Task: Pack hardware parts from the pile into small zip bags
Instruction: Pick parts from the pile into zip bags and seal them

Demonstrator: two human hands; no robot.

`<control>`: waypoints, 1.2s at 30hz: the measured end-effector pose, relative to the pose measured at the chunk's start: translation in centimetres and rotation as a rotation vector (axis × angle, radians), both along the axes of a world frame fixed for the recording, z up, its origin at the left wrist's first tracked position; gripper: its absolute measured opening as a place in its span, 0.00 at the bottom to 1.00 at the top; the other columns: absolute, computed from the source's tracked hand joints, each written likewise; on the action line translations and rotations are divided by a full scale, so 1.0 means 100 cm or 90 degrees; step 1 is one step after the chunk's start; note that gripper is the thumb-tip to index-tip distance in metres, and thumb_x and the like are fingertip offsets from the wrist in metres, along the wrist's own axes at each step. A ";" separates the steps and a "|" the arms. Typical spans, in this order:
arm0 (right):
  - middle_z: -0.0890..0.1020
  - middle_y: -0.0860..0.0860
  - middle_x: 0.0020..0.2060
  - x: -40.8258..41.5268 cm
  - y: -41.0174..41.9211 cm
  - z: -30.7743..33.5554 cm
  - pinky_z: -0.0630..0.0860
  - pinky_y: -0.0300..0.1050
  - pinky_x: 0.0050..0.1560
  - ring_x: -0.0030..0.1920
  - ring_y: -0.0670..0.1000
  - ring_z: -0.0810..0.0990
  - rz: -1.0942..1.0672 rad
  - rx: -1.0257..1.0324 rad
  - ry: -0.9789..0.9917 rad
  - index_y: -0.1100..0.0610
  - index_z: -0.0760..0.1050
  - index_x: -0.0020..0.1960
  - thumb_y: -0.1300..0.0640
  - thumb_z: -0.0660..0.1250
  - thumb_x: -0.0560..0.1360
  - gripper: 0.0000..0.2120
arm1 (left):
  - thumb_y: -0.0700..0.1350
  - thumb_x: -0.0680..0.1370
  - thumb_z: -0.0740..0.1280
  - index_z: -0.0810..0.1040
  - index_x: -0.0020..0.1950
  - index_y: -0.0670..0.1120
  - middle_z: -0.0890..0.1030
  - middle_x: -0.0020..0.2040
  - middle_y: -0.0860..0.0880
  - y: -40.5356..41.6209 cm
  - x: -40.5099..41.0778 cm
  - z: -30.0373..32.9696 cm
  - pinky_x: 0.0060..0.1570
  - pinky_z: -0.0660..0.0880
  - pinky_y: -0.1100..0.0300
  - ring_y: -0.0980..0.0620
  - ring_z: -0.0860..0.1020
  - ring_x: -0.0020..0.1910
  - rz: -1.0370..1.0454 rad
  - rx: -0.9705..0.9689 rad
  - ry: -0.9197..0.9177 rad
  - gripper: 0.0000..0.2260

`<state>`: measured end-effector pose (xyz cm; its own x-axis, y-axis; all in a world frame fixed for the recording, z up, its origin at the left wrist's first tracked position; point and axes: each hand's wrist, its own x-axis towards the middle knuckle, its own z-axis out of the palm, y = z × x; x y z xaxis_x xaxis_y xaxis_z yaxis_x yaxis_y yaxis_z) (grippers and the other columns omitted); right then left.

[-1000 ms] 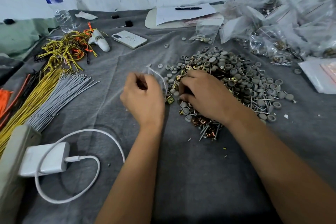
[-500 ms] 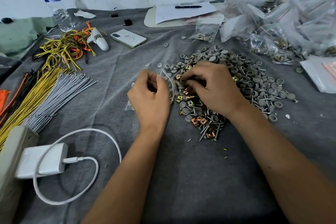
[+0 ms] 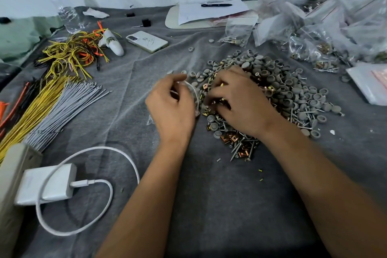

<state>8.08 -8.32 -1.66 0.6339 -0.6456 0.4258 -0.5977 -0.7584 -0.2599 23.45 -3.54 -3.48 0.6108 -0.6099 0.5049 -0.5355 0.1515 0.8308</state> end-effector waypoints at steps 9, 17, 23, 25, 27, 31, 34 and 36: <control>0.73 0.47 0.56 0.007 0.003 0.003 0.69 0.53 0.64 0.62 0.51 0.65 0.018 0.045 0.165 0.43 0.82 0.55 0.46 0.72 0.76 0.08 | 0.37 0.77 0.66 0.87 0.50 0.47 0.82 0.37 0.58 0.000 -0.001 0.003 0.41 0.75 0.64 0.61 0.78 0.36 0.014 0.015 0.094 0.11; 0.82 0.48 0.47 0.005 0.003 0.004 0.80 0.42 0.49 0.47 0.44 0.79 0.010 0.142 -0.296 0.60 0.80 0.54 0.58 0.69 0.81 0.05 | 0.39 0.74 0.64 0.87 0.55 0.49 0.84 0.38 0.58 0.001 -0.003 0.004 0.43 0.78 0.58 0.60 0.81 0.37 -0.088 0.023 0.058 0.15; 0.83 0.53 0.34 0.003 0.002 0.001 0.77 0.41 0.31 0.27 0.51 0.80 0.017 0.297 -0.467 0.59 0.79 0.51 0.63 0.66 0.82 0.03 | 0.37 0.73 0.69 0.78 0.51 0.49 0.80 0.30 0.57 0.000 -0.002 0.000 0.37 0.73 0.61 0.57 0.78 0.30 -0.108 0.002 0.050 0.09; 0.83 0.54 0.33 0.005 -0.001 -0.001 0.77 0.43 0.30 0.27 0.54 0.81 0.011 0.328 -0.486 0.59 0.79 0.50 0.63 0.66 0.82 0.04 | 0.37 0.74 0.67 0.80 0.51 0.51 0.80 0.32 0.54 -0.001 0.000 -0.001 0.37 0.74 0.58 0.54 0.79 0.31 -0.133 0.005 0.044 0.11; 0.83 0.54 0.34 0.006 -0.002 -0.002 0.79 0.46 0.29 0.29 0.58 0.82 0.008 0.368 -0.510 0.58 0.79 0.50 0.63 0.66 0.82 0.04 | 0.36 0.76 0.67 0.84 0.53 0.51 0.82 0.35 0.53 -0.002 0.001 -0.001 0.38 0.76 0.57 0.52 0.80 0.34 -0.176 0.021 0.022 0.12; 0.83 0.52 0.33 0.005 -0.005 -0.004 0.79 0.46 0.29 0.28 0.58 0.82 0.012 0.410 -0.504 0.59 0.78 0.51 0.62 0.66 0.82 0.03 | 0.43 0.79 0.71 0.88 0.50 0.50 0.85 0.40 0.56 -0.003 0.001 -0.003 0.42 0.76 0.62 0.56 0.82 0.40 -0.230 0.039 -0.043 0.06; 0.82 0.50 0.32 0.006 -0.004 -0.005 0.78 0.42 0.28 0.29 0.53 0.81 0.031 0.438 -0.521 0.60 0.78 0.51 0.63 0.66 0.82 0.03 | 0.45 0.79 0.71 0.86 0.46 0.49 0.82 0.36 0.56 -0.004 0.001 -0.004 0.38 0.73 0.61 0.57 0.78 0.36 -0.257 0.058 -0.063 0.04; 0.82 0.50 0.32 0.006 -0.004 -0.005 0.78 0.41 0.28 0.30 0.53 0.81 0.036 0.443 -0.522 0.59 0.79 0.50 0.64 0.66 0.82 0.04 | 0.44 0.78 0.71 0.84 0.45 0.48 0.80 0.35 0.54 -0.004 0.002 -0.004 0.37 0.73 0.58 0.57 0.76 0.34 -0.269 0.078 -0.060 0.04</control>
